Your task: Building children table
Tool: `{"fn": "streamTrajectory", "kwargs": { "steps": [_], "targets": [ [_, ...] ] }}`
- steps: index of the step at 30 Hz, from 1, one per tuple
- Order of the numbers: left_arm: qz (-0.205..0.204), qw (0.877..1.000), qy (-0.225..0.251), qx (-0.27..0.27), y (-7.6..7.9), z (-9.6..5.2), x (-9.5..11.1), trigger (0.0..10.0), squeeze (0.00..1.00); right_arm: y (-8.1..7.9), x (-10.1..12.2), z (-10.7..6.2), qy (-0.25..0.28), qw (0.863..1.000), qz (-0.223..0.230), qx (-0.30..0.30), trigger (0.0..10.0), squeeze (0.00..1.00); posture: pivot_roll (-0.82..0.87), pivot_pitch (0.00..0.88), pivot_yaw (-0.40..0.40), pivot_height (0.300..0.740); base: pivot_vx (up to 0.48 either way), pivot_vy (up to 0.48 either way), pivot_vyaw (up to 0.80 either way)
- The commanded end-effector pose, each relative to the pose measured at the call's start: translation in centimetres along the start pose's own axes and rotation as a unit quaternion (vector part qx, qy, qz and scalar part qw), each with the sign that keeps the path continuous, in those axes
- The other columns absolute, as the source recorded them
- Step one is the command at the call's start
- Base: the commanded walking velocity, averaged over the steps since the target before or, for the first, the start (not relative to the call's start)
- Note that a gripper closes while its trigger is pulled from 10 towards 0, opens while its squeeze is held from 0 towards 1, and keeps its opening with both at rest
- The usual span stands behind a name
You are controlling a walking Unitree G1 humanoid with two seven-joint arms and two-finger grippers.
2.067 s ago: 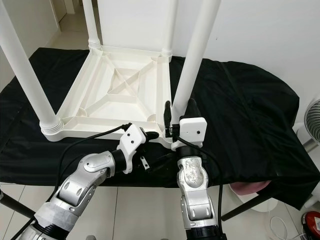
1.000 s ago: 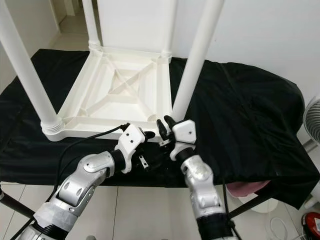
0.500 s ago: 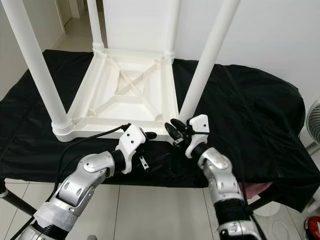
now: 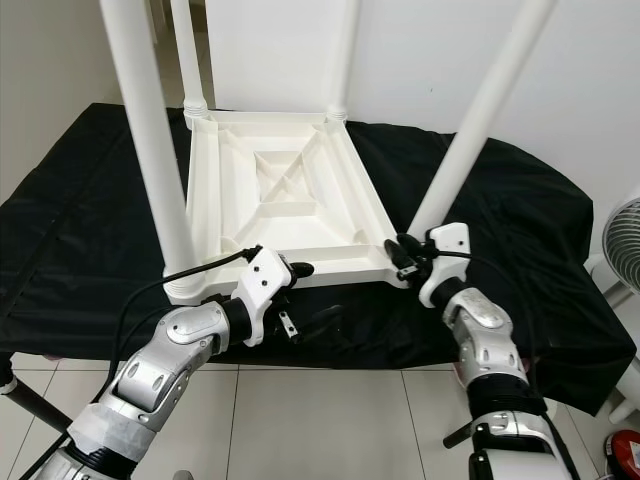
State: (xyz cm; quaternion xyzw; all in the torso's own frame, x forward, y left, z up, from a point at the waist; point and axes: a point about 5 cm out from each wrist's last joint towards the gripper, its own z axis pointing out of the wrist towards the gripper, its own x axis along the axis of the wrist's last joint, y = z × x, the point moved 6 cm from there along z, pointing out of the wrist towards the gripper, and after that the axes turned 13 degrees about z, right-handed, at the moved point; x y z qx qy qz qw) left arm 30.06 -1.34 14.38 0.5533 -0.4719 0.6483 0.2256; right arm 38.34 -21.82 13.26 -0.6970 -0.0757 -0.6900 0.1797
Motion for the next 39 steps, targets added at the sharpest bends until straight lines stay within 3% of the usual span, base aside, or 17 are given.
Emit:
{"fn": "streamTrajectory", "kwargs": {
  "steps": [1, 3, 8, 13, 15, 17, 18, 20, 21, 23, 26, 30, 31, 32, 33, 35, 39],
  "targets": [
    [0.006, 1.000, 0.000, 0.015, -0.5, -0.1, 0.1, 10.0, 0.00, 1.8, 0.5, -0.6, 0.012, 0.999, 0.006, -0.039, 10.0, 0.00, -0.03, 0.000, -0.067, 0.740, 0.000, 0.000, 0.00],
    [0.006, 1.000, -0.003, 0.010, -0.3, -0.2, -0.1, 10.0, 0.00, 3.3, 0.7, -1.4, 0.022, 0.997, 0.005, -0.068, 10.0, 0.00, -0.03, 0.000, -0.059, 0.740, 0.000, 0.000, 0.00],
    [0.006, 1.000, -0.003, -0.004, 0.1, -0.2, -0.1, 10.0, 0.00, 5.2, 0.7, -2.4, 0.032, 0.993, 0.005, -0.112, 10.0, 0.00, -0.04, 0.000, -0.050, 0.740, 0.000, 0.000, 0.00],
    [0.004, 1.000, 0.000, -0.016, 0.5, -0.3, 0.0, 10.0, 0.00, 5.7, 0.7, -2.7, 0.038, 0.991, 0.008, -0.127, 10.0, 0.00, -0.04, 0.000, -0.043, 0.740, 0.000, 0.000, 0.00],
    [0.002, 1.000, 0.002, -0.025, 0.8, -0.5, 0.1, 10.0, 0.00, 5.5, 0.6, -2.7, 0.042, 0.991, 0.011, -0.124, 10.0, 0.00, -0.04, 0.000, -0.041, 0.740, 0.000, 0.000, 0.00],
    [-0.014, 0.998, 0.023, -0.064, 2.1, -1.3, 0.7, 10.0, 0.00, 3.0, -0.6, -2.1, 0.032, 0.996, 0.018, -0.075, 10.0, 0.00, -0.03, 0.000, -0.038, 0.740, 0.000, 0.000, 0.00],
    [-0.014, 0.998, 0.023, -0.064, 2.1, -1.3, 0.7, 10.0, 0.00, 3.0, -0.6, -2.1, 0.032, 0.996, 0.018, -0.075, 10.0, 0.00, -0.03, 0.000, -0.038, 0.740, 0.000, 0.000, 0.00],
    [-0.025, 0.995, 0.035, -0.086, 2.8, -2.1, 1.0, 10.0, 0.00, 0.9, -1.5, -1.6, 0.023, 0.999, 0.024, -0.036, 10.0, 0.00, -0.03, 0.000, -0.039, 0.740, 0.000, 0.000, 0.00],
    [-0.025, 0.995, 0.035, -0.086, 2.8, -2.1, 1.0, 10.0, 0.00, 0.9, -1.5, -1.6, 0.023, 0.999, 0.024, -0.036, 10.0, 0.00, -0.03, 0.000, -0.039, 0.740, 0.000, 0.000, 0.00],
    [-0.039, 0.994, 0.039, -0.092, 2.9, -2.9, 0.9, 10.0, 0.00, -0.6, -2.3, -1.2, 0.014, 1.000, 0.026, -0.009, 10.0, 0.00, -0.03, 0.000, -0.040, 0.740, 0.000, 0.000, 0.00],
    [-0.045, 0.994, 0.040, -0.094, 2.9, -3.4, 0.8, 10.0, 0.00, -1.2, -2.6, -1.0, 0.013, 1.000, 0.027, 0.001, 10.0, 0.00, -0.02, 0.000, -0.041, 0.740, 0.000, 0.000, 0.00],
    [-0.062, 0.994, 0.031, -0.079, 2.4, -5.8, 0.2, 10.0, 0.00, -1.8, -3.4, -1.0, 0.001, 1.000, 0.026, 0.014, 10.0, 0.00, -0.01, 0.000, -0.050, 0.740, 0.000, 0.000, 0.00],
    [-0.062, 0.994, 0.031, -0.079, 2.4, -5.8, 0.2, 10.0, 0.00, -1.8, -3.4, -1.0, 0.001, 1.000, 0.026, 0.014, 10.0, 0.00, -0.01, 0.000, -0.050, 0.740, 0.000, 0.000, 0.00],
    [-0.068, 0.995, 0.024, -0.065, 2.0, -7.0, 0.0, 10.0, 0.00, -1.7, -3.5, -1.1, -0.002, 0.999, 0.030, 0.015, 10.0, 0.00, -0.01, 0.000, -0.056, 0.740, 0.000, 0.000, 0.00],
    [-0.068, 0.995, 0.024, -0.065, 2.0, -7.0, 0.0, 10.0, 0.00, -1.7, -3.5, -1.1, -0.002, 0.999, 0.030, 0.015, 10.0, 0.00, -0.01, 0.000, -0.056, 0.740, 0.000, 0.000, 0.00],
    [-0.075, 0.996, 0.013, -0.053, 1.9, -8.6, -0.1, 10.0, 0.00, -1.9, -3.6, -1.2, -0.005, 0.999, 0.032, 0.019, 10.0, 0.00, 0.00, 0.000, -0.062, 0.740, 0.000, 0.000, 0.00],
    [-0.085, 0.996, 0.003, -0.038, 1.8, -10.0, -0.2, 10.0, 0.00, -2.1, -3.7, -1.1, -0.007, 0.999, 0.033, 0.023, 10.0, 0.00, 0.01, 0.000, -0.063, 0.740, 0.000, 0.000, 0.00]
  ]
}}
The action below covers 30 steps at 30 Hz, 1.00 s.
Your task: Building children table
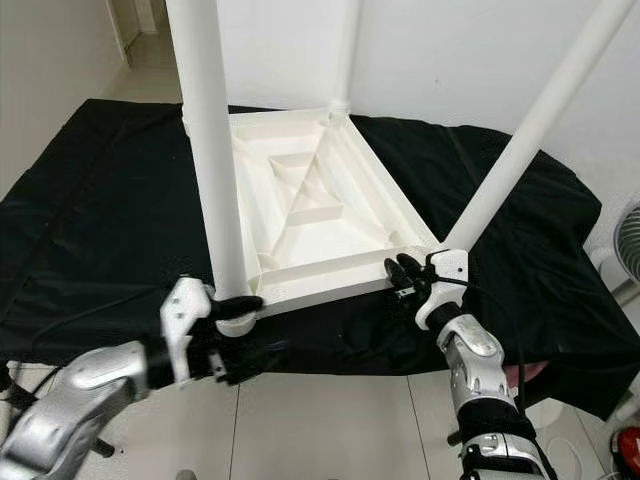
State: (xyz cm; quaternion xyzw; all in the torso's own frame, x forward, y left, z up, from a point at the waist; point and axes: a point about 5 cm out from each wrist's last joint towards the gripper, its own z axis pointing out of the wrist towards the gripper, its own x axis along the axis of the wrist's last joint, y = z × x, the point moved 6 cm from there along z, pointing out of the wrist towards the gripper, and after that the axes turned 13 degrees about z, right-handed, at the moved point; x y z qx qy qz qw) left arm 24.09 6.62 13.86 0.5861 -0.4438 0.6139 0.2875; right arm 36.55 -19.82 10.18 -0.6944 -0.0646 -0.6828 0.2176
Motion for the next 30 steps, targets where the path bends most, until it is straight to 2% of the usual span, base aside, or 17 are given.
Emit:
{"fn": "streamTrajectory", "kwargs": {
  "steps": [1, 3, 5, 7, 8, 10, 14, 15, 16, 18, 19, 20, 22, 23, 24, 27, 30],
  "targets": [
    [-0.010, 1.000, 0.005, -0.007, 0.4, -0.7, 0.3, 10.0, 0.00, -0.2, -0.3, -0.1, -0.009, 1.000, -0.001, 0.005, 10.0, 0.00, 0.01, 0.000, -0.066, 0.740, 0.000, 0.000, 0.00],
    [-0.010, 1.000, 0.005, -0.007, 0.4, -0.7, 0.3, 10.0, 0.00, -0.2, -0.3, -0.1, -0.009, 1.000, -0.001, 0.005, 10.0, 0.00, 0.01, 0.000, -0.066, 0.740, 0.000, 0.000, 0.00],
    [-0.025, 1.000, 0.003, 0.011, 0.2, -2.1, 0.5, 10.0, 0.00, -0.5, -0.5, 0.1, -0.014, 1.000, 0.000, 0.013, 10.0, 0.00, 0.02, 0.000, -0.075, 0.740, 0.000, 0.000, 0.00],
    [-0.025, 1.000, 0.003, 0.011, 0.2, -2.1, 0.5, 10.0, 0.00, -0.5, -0.5, 0.1, -0.014, 1.000, 0.000, 0.013, 10.0, 0.00, 0.02, 0.000, -0.075, 0.740, 0.000, 0.000, 0.00],
    [-0.034, 0.999, 0.003, 0.018, 0.1, -2.8, 0.6, 10.0, 0.00, -0.7, -0.6, 0.2, -0.016, 1.000, 0.001, 0.016, 10.0, 0.00, 0.03, 0.000, -0.080, 0.740, 0.000, 0.000, 0.00],
    [-0.042, 0.998, -0.015, 0.034, -0.5, -4.2, -0.2, 10.0, 0.00, -0.9, -0.8, 0.5, -0.019, 1.000, 0.002, 0.022, 10.0, 0.00, 0.04, 0.000, -0.087, 0.740, 0.000, 0.000, 0.00],
    [-0.047, 0.997, -0.033, 0.056, -1.3, -5.2, -1.1, 10.0, 0.00, -1.1, -0.9, 0.6, -0.022, 0.999, 0.003, 0.027, 10.0, 0.00, 0.05, 0.000, -0.089, 0.740, 0.000, 0.000, 0.00],
    [-0.043, 0.995, -0.046, 0.079, -2.3, -5.7, -1.7, 10.0, 0.00, -1.2, -0.9, 0.6, -0.023, 0.999, 0.004, 0.027, 10.0, 0.00, 0.05, 0.000, -0.089, 0.740, 0.000, 0.000, 0.00],
    [-0.043, 0.995, -0.046, 0.079, -2.3, -5.7, -1.7, 10.0, 0.00, -1.2, -0.9, 0.6, -0.023, 0.999, 0.004, 0.027, 10.0, 0.00, 0.05, 0.000, -0.089, 0.740, 0.000, 0.000, 0.00],
    [-0.025, 0.988, -0.060, 0.142, -4.8, -6.3, -2.3, 10.0, 0.00, -1.4, -1.1, 0.6, -0.022, 0.999, 0.006, 0.028, 10.0, 0.00, 0.05, 0.000, -0.088, 0.740, 0.000, 0.000, 0.00],
    [-0.025, 0.988, -0.060, 0.142, -4.8, -6.3, -2.3, 10.0, 0.00, -1.4, -1.1, 0.6, -0.022, 0.999, 0.006, 0.028, 10.0, 0.00, 0.05, 0.000, -0.088, 0.740, 0.000, 0.000, 0.00],
    [-0.018, 0.983, -0.067, 0.167, -5.9, -6.5, -2.5, 10.0, 0.00, -1.6, -1.2, 0.6, -0.022, 0.999, 0.008, 0.028, 10.0, 0.00, 0.05, 0.000, -0.085, 0.740, 0.000, 0.000, 0.00],
    [-0.015, 0.980, -0.072, 0.183, -6.6, -6.7, -2.6, 10.0, 0.00, -1.6, -1.3, 0.6, -0.022, 0.999, 0.010, 0.029, 10.0, 0.00, 0.05, 0.000, -0.085, 0.740, 0.000, 0.000, 0.00],
    [-0.009, 0.976, -0.076, 0.205, -7.5, -6.7, -2.7, 10.0, 0.00, -1.8, -1.4, 0.6, -0.020, 0.999, 0.014, 0.028, 10.0, 0.00, 0.05, 0.000, -0.082, 0.740, 0.000, 0.000, 0.00],
    [-0.009, 0.976, -0.076, 0.205, -7.5, -6.7, -2.7, 10.0, 0.00, -1.8, -1.4, 0.6, -0.020, 0.999, 0.014, 0.028, 10.0, 0.00, 0.05, 0.000, -0.082, 0.740, 0.000, 0.000, 0.00],
    [-0.002, 0.962, -0.068, 0.263, -9.9, -6.3, -2.5, 10.0, 0.00, -2.6, -1.7, 0.6, -0.010, 0.999, 0.029, 0.024, 10.0, 0.00, 0.04, 0.000, -0.080, 0.740, 0.000, 0.000, 0.00],
    [0.004, 0.958, -0.061, 0.279, -10.6, -5.8, -2.4, 10.0, 0.00, -2.8, -1.8, 0.5, -0.004, 0.999, 0.035, 0.019, 10.0, 0.00, 0.04, 0.000, -0.080, 0.740, 0.000, 0.000, 0.00]
  ]
}}
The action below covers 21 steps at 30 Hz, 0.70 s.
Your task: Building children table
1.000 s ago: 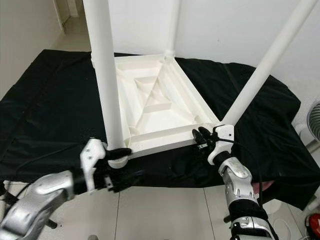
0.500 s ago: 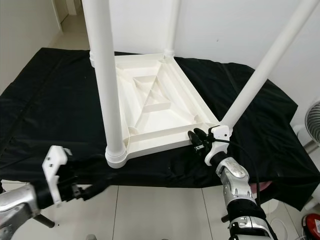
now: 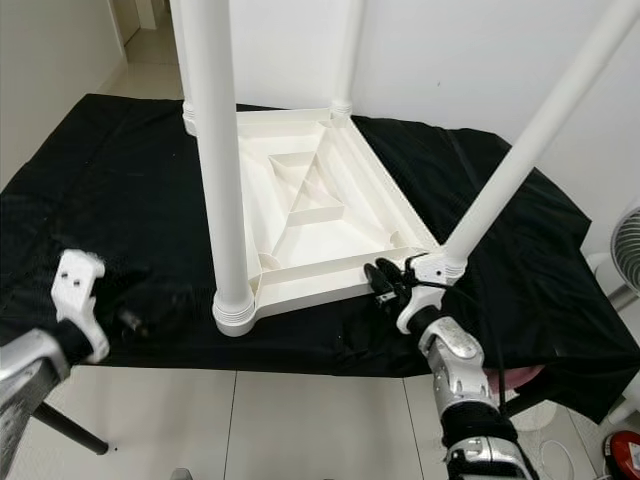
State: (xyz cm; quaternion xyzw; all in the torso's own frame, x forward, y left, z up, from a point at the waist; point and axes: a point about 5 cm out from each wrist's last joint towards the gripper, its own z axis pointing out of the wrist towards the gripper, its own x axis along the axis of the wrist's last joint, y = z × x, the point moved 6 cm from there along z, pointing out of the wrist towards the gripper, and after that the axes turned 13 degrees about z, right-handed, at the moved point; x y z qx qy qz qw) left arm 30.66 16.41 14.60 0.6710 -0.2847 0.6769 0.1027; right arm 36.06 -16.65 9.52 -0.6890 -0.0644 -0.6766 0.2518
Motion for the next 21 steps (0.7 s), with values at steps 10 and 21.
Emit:
{"fn": "streamTrajectory", "kwargs": {
  "steps": [10, 21],
  "targets": [
    [-0.004, 0.998, 0.030, 0.064, -0.8, 4.4, 1.0, 10.0, 0.00, 1.1, 0.3, -1.1, 0.055, 0.991, 0.051, -0.112, 10.0, 0.00, -0.01, 0.000, -0.067, 0.740, 0.000, 0.000, 0.00],
    [-0.010, 0.997, 0.070, 0.005, 2.6, 7.5, 2.4, 10.0, 0.00, 2.4, 1.0, -0.8, 0.067, 0.972, 0.032, -0.223, 10.0, 0.00, -0.03, 0.000, -0.065, 0.740, 0.000, 0.000, 0.00]
  ]
}}
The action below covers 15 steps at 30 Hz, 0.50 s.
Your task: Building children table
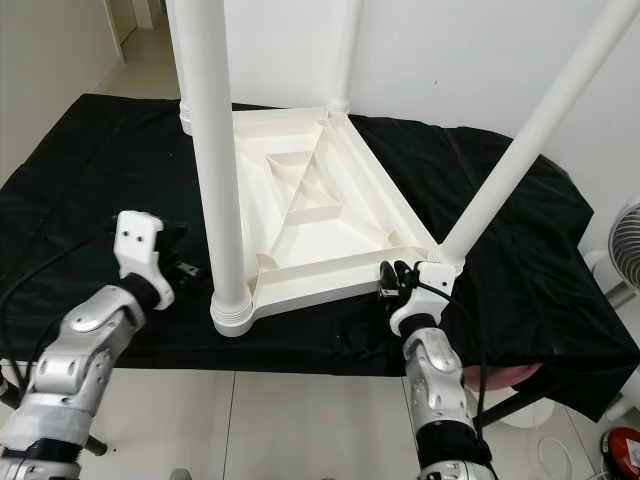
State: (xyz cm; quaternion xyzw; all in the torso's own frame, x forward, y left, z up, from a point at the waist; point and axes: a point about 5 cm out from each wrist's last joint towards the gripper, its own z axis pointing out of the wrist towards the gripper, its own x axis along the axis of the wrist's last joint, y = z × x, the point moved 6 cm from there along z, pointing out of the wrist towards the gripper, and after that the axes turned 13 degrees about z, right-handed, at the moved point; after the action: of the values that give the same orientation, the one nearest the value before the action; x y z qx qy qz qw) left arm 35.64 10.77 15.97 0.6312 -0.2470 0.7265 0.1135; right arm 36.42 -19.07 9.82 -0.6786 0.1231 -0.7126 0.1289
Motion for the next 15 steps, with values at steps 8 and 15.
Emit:
{"fn": "streamTrajectory", "kwargs": {
  "steps": [8, 15],
  "targets": [
    [0.041, 0.989, 0.041, -0.135, 6.2, 1.8, 1.7, 10.0, 0.00, 0.2, -0.3, 0.5, -0.003, 0.996, -0.027, -0.082, 10.0, 0.00, -0.01, 0.000, -0.080, 0.740, 0.000, 0.000, 0.00],
    [0.045, 0.979, 0.068, -0.189, 8.9, 2.1, 2.9, 10.0, 0.00, 0.0, -0.4, 0.7, 0.004, 0.993, -0.041, -0.108, 10.0, 0.00, -0.01, 0.000, -0.084, 0.740, 0.000, 0.000, 0.00]
  ]
}}
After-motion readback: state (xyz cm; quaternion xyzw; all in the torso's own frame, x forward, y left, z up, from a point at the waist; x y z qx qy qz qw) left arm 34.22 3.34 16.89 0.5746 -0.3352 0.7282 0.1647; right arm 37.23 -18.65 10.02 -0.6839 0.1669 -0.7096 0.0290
